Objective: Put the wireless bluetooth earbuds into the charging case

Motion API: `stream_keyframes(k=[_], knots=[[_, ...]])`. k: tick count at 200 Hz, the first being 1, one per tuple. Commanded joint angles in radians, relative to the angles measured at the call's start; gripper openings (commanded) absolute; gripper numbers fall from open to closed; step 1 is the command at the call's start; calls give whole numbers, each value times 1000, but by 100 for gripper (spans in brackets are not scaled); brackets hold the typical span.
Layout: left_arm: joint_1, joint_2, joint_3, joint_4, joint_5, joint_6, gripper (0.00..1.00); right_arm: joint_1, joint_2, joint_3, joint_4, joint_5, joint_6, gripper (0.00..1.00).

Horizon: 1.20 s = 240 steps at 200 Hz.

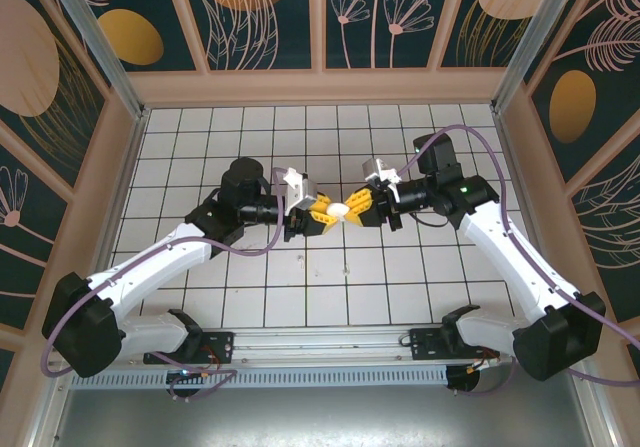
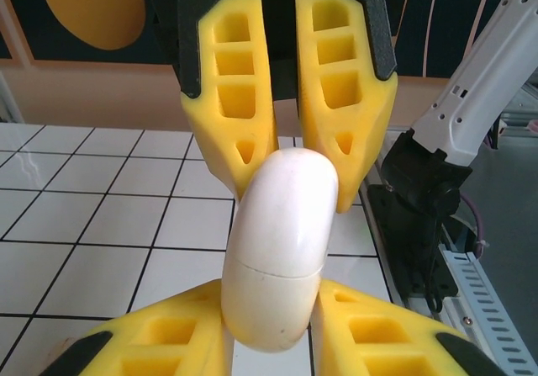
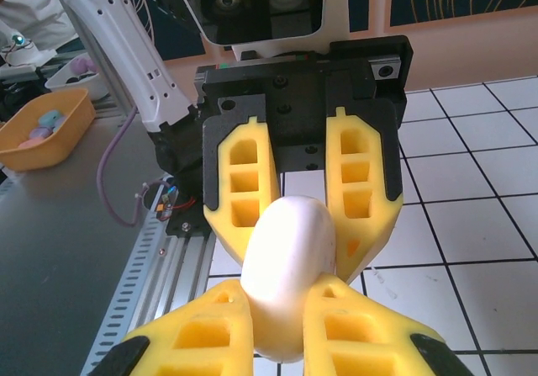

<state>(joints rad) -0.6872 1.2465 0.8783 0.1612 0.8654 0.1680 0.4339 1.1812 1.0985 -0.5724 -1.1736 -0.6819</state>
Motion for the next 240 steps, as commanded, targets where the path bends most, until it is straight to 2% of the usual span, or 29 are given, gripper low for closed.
stream_keyframes(k=[1, 19, 61, 84, 172, 187, 210, 227, 240], knots=[[0, -5, 32, 6, 37, 0, 24, 8, -5, -11, 31, 7, 5, 10], [0, -10, 31, 7, 35, -4, 21, 8, -10, -17, 44, 19, 16, 12], [0, -24, 11, 35, -6, -28, 16, 6, -75, -62, 138, 106, 118, 39], [0, -28, -12, 82, -23, -61, 15, 7, -134, -111, 204, 138, 165, 43], [0, -25, -28, 112, -11, -99, 15, 46, -141, -112, 288, 136, 225, 41], [0, -28, -30, 111, -14, -98, 15, 48, -135, -105, 288, 131, 222, 35], [1, -33, -31, 110, -19, -97, 16, 52, -139, -104, 283, 127, 210, 20], [0, -36, -30, 109, -15, -96, 22, 53, -137, -102, 265, 132, 191, 15], [0, -38, -30, 113, -4, -96, 30, 53, -134, -92, 234, 139, 161, 14]])
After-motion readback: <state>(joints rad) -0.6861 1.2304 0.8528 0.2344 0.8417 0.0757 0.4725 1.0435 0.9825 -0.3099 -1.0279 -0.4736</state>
